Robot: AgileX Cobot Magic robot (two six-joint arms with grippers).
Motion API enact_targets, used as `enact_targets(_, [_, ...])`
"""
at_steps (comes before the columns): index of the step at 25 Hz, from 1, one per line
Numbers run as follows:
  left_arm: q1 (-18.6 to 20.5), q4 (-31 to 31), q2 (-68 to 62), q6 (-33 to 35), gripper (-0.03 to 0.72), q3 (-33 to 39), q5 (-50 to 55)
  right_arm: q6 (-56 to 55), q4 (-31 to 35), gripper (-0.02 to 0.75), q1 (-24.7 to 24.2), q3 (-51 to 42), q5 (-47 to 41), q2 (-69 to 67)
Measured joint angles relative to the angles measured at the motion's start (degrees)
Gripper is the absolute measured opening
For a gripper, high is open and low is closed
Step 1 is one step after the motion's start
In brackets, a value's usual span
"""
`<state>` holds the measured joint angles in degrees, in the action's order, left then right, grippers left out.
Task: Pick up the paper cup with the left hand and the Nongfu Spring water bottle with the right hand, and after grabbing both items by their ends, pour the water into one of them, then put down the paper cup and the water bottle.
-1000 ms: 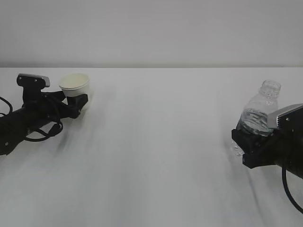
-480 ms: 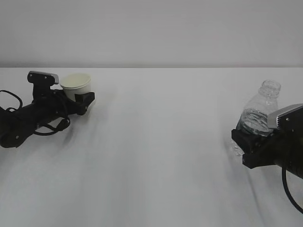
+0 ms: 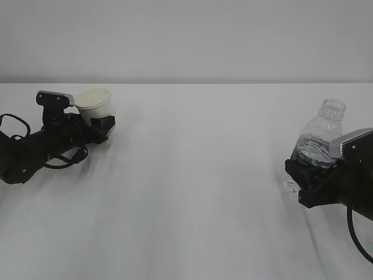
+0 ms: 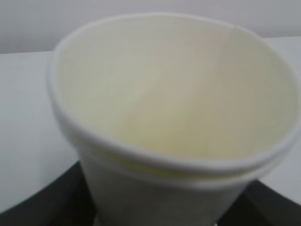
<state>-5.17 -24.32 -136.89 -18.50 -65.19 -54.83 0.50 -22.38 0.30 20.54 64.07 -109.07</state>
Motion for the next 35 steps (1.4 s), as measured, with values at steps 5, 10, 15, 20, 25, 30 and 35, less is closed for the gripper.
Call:
enact_targets(5, [0.0, -1.1, 0.0, -0.1, 0.482, 0.0, -0.2, 0.0, 0.0, 0.445, 0.0, 0.0, 0.0, 0.0])
enact_targets(10, [0.0, -4.4, 1.0, -0.4, 0.481, 0.0, -0.2, 0.0, 0.0, 0.444, 0.0, 0.0, 0.0, 0.0])
enact_targets(15, [0.4, -7.6, 3.3, -2.3, 0.480, 0.0, -0.2, 0.0, 0.0, 0.444, 0.0, 0.0, 0.0, 0.0])
enact_targets(20, [1.7, -13.3, 4.9, -6.2, 0.480, 1.0, -0.5, 0.0, 0.0, 0.444, 0.0, 0.0, 0.0, 0.0])
enact_targets(25, [3.0, -15.0, 8.3, -6.8, 0.480, 5.9, -0.7, 0.0, 0.0, 0.443, 0.0, 0.0, 0.0, 0.0])
enact_targets(30, [3.4, -15.7, 12.8, -6.6, 0.479, 9.9, -0.8, 0.0, -0.1, 0.443, 0.0, 0.0, 0.0, 0.0])
enact_targets(35, [3.4, -16.5, 17.6, -6.3, 0.479, 13.1, -0.9, 0.0, -1.2, 0.443, 0.0, 0.0, 0.0, 0.0])
